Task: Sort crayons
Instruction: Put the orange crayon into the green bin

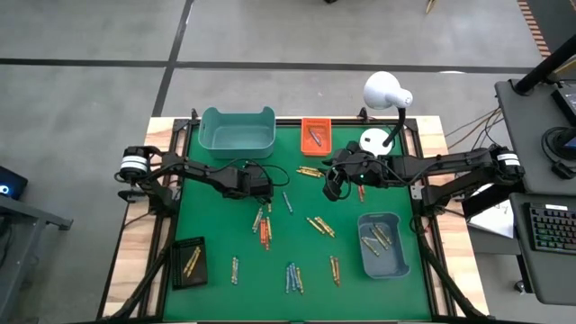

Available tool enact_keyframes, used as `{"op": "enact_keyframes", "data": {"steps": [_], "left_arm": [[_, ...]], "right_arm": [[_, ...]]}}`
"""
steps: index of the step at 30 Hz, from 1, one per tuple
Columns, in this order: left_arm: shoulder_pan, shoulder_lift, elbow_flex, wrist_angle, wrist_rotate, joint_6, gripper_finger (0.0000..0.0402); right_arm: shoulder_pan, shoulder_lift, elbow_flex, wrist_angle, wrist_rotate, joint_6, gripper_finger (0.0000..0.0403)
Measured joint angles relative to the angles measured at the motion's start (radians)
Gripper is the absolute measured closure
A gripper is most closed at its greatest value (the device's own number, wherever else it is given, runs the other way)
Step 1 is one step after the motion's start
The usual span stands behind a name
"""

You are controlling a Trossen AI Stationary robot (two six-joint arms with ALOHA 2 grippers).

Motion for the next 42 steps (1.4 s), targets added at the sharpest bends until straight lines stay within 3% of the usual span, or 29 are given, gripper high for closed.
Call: {"op": "enact_keyframes", "data": {"steps": [33,42], "left_arm": [[-0.01,0.0,-0.079,0.154,0.026,-0.018,0.0229],[-0.015,-0.003,-0.124,0.246,0.022,-0.013,0.0272]], "right_arm": [[0.0,0.0,0.0,0.0,0.001,0.001,0.0284],[0.0,0.0,0.0,0.0,0.0,0.0,0.0284]]}}
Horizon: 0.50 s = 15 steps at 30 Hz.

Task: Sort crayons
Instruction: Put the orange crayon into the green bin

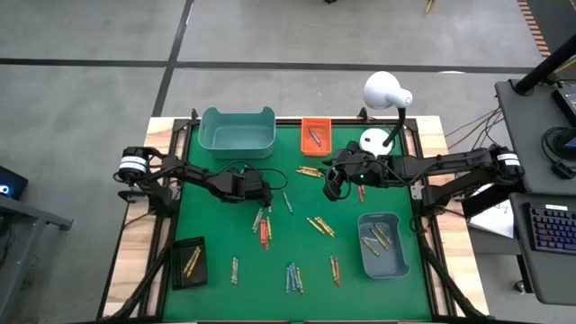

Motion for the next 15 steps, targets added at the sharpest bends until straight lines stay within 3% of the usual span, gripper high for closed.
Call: {"op": "enact_keyframes", "data": {"steps": [15], "left_arm": [[0.0,0.001,-0.003,0.009,-0.01,-0.001,0.0347]], "right_arm": [[0.0,0.0,0.0,0.0,0.0,-0.001,0.0284]]}}
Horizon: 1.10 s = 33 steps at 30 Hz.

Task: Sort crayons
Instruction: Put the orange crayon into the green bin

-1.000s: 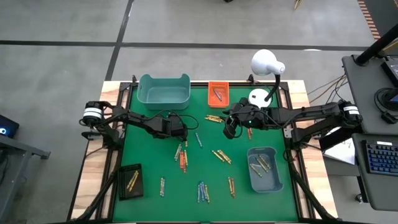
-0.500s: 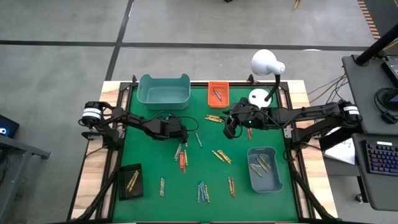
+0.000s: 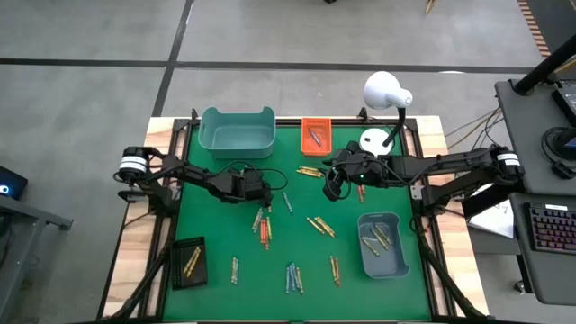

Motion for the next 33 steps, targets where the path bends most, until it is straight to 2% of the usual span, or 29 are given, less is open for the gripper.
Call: {"op": "enact_keyframes", "data": {"steps": [7,17,28,33], "left_arm": [[0.0,0.0,-0.001,0.009,0.0,0.014,0.0394],[-0.002,-0.029,-0.002,-0.004,0.024,0.067,0.04],[0.001,-0.263,0.016,-0.06,0.053,0.269,0.0401],[0.042,-0.393,0.016,-0.085,0.054,0.369,0.0401]], "right_arm": [[0.0,0.0,0.0,0.0,0.0,-0.007,0.0284],[0.0,0.0,0.0,-0.001,0.0,-0.015,0.0284],[0.0,0.0,0.0,-0.002,0.0,-0.026,0.0284],[0.0,0.0,0.0,-0.002,0.0,-0.026,0.0284]]}}
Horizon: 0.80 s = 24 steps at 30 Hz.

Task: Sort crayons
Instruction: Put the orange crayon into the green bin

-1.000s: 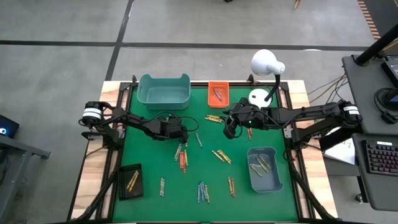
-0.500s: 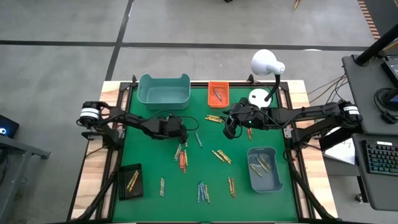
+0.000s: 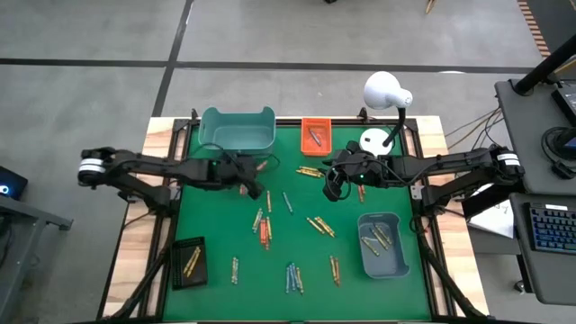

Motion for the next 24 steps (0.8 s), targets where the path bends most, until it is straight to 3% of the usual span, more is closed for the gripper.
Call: {"op": "enact_keyframes", "data": {"steps": [7,13,18,24], "left_arm": [[0.145,-0.129,0.0,0.0,0.054,0.147,0.0401],[0.315,-0.155,0.03,-0.03,0.109,0.278,0.0401],[0.48,-0.086,0.116,-0.09,0.2,0.462,0.0402],[0.65,0.085,0.25,-0.189,0.306,0.783,0.0402]], "right_arm": [[0.0,0.0,0.0,0.001,0.0,0.0,0.0284],[0.0,0.0,0.0,0.0,0.0,0.0,0.0284],[0.0,0.0,0.0,0.001,0.0,-0.02,0.0284],[0.0,0.0,0.0,0.0,0.0,-0.027,0.0284]]}}
